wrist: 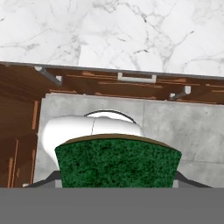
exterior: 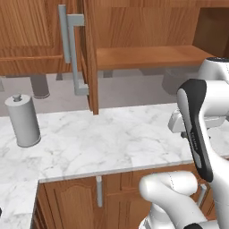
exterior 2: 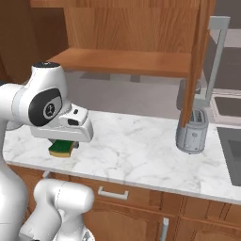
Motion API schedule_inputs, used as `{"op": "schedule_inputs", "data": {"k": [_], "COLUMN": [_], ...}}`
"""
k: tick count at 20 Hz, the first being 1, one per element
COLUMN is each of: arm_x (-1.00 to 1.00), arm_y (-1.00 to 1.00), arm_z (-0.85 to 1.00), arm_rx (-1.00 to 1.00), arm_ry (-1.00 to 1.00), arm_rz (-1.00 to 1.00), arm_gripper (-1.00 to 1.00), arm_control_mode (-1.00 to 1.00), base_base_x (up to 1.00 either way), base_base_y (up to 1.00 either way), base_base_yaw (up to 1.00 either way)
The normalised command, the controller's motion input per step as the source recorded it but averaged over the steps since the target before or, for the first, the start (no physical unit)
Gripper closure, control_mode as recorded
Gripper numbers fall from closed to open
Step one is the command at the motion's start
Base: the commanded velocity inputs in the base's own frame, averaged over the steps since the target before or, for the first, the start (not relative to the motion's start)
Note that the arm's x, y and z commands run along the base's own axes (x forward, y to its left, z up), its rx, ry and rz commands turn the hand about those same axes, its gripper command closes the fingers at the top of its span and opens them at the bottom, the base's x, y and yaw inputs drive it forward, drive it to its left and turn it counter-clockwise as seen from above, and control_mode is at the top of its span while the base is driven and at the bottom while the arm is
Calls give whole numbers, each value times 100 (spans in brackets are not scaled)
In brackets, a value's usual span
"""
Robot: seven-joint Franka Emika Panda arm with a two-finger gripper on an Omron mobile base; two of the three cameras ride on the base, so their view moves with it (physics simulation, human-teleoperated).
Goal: Pick up the sponge and bar soap from the sink, and place them back in the cabinet, and close the cabinet doors.
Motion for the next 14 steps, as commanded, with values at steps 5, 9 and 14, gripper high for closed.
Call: {"op": "schedule_inputs", "data": {"k": [5,9,14], "arm_x": [0,0,0], "arm_y": [0,0,0], "arm_z": [0,0,0], "arm_rx": [0,0,0], "arm_ry": [0,0,0], "arm_rz": [0,0,0], "arm_gripper": [100,100,100], "arm_control_mode": [100,100,100], "base_base_x": [46,39,27], "base_base_y": [0,0,0], "base_base_yaw": [0,0,-2]}}
